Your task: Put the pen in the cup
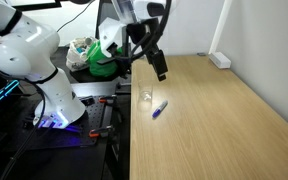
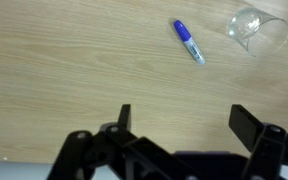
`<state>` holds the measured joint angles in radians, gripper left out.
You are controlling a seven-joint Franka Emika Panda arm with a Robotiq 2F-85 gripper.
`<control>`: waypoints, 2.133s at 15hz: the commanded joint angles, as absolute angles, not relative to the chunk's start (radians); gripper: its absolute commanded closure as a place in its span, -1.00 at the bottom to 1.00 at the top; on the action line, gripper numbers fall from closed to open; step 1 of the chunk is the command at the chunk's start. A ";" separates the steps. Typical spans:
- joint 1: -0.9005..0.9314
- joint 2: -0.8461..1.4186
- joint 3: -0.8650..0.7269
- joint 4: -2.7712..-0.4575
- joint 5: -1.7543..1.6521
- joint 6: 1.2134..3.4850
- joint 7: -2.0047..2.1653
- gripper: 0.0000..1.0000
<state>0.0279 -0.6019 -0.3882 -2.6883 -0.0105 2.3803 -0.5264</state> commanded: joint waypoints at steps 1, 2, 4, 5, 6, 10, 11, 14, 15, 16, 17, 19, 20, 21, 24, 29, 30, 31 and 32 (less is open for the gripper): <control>0.062 -0.554 -0.385 -2.697 0.031 2.411 -0.617 -1.00; 0.072 -0.547 -0.387 -2.700 0.037 2.401 -0.646 -1.00; 0.085 -0.533 -0.387 -2.707 0.058 2.396 -0.702 -1.00; 0.087 -0.524 -0.383 -2.712 0.067 2.398 -0.725 -1.00; 0.092 -0.517 -0.383 -2.717 0.080 2.395 -0.754 -1.00; 0.104 -0.485 -0.376 -2.746 0.129 2.411 -0.856 -1.00; 0.104 -0.478 -0.369 -2.757 0.137 2.425 -0.873 -1.00; 0.102 -0.448 -0.340 -2.785 0.151 2.480 -0.885 -1.00; 0.102 -0.437 -0.327 -2.797 0.151 2.512 -0.882 -1.00; 0.113 -0.403 -0.325 -2.776 0.163 2.532 -0.885 -1.00; 0.116 -0.390 -0.316 -2.782 0.165 2.563 -0.880 -1.00; 0.124 -0.353 -0.298 -2.783 0.172 2.620 -0.877 -1.00; 0.128 -0.335 -0.292 -2.783 0.176 2.648 -0.875 -1.00; 0.134 -0.316 -0.287 -2.783 0.183 2.672 -0.877 -1.00; 0.150 -0.266 -0.275 -2.783 0.203 2.717 -0.884 -1.00; 0.157 -0.191 -0.236 -2.783 0.231 2.748 -0.887 -1.00; 0.155 -0.178 -0.226 -2.783 0.233 2.752 -0.885 -1.00; 0.152 -0.164 -0.215 -2.781 0.232 2.759 -0.884 -1.00; 0.150 -0.150 -0.205 -2.777 0.234 2.762 -0.884 -1.00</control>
<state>0.1538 -0.1980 -0.2360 -2.7829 0.2006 2.7071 -0.8585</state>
